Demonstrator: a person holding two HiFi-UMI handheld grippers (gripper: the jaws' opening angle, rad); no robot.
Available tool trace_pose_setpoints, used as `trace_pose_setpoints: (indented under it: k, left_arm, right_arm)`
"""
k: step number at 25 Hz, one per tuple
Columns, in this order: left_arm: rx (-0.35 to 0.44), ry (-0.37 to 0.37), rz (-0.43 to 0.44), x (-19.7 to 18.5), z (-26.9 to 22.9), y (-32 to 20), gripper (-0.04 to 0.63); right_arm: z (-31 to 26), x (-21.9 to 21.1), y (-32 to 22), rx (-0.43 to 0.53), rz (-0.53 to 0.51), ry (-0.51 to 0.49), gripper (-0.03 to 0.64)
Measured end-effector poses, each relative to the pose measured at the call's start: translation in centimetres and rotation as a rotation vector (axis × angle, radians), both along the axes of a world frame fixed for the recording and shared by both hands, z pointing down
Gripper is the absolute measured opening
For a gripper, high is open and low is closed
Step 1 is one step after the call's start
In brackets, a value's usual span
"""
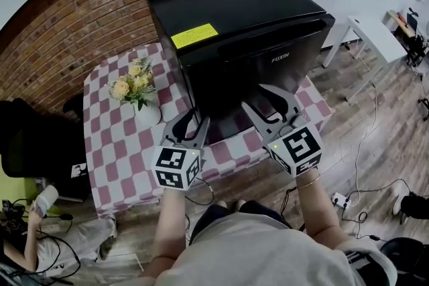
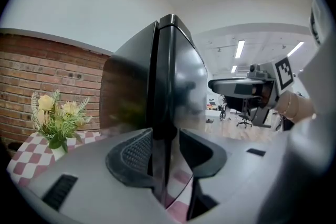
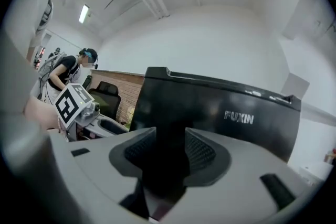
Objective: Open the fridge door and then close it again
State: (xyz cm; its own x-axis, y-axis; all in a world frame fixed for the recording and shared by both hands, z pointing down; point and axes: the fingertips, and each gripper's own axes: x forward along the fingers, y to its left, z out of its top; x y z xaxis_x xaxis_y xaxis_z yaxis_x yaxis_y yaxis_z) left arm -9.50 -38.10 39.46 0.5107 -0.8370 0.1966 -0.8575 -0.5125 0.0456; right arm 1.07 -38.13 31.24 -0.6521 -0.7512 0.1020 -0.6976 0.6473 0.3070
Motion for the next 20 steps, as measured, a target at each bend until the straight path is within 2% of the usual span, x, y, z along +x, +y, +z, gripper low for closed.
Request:
trace_pose_setpoints:
  k: [7,14,17,20]
  left_arm:
    - [0.01,-0.009,-0.016,0.2,-0.8,-0.3,0.137]
    - [0.003,0.022,-0.008,0.3,-0.7,-0.3,0.144]
    - [-0.003,0.024,0.0,0.4,-0.7,-0.4,0.149]
    - [-0.003,0.018,0.007,0.5,-0.7,-0.4,0.15]
  right_arm:
    - [-4.4,0.2,0.1,0.129,-0.076,0.075,0.166]
    - [-8.0,-1.2,0.3,0.276,-0.159,0.226,0.178]
    - [-9.0,-1.5,0.0,0.295,-0.213,0.278,0.178]
    - [-9.0,-1.6,-0.4,0.291,-0.256,0.375,0.183]
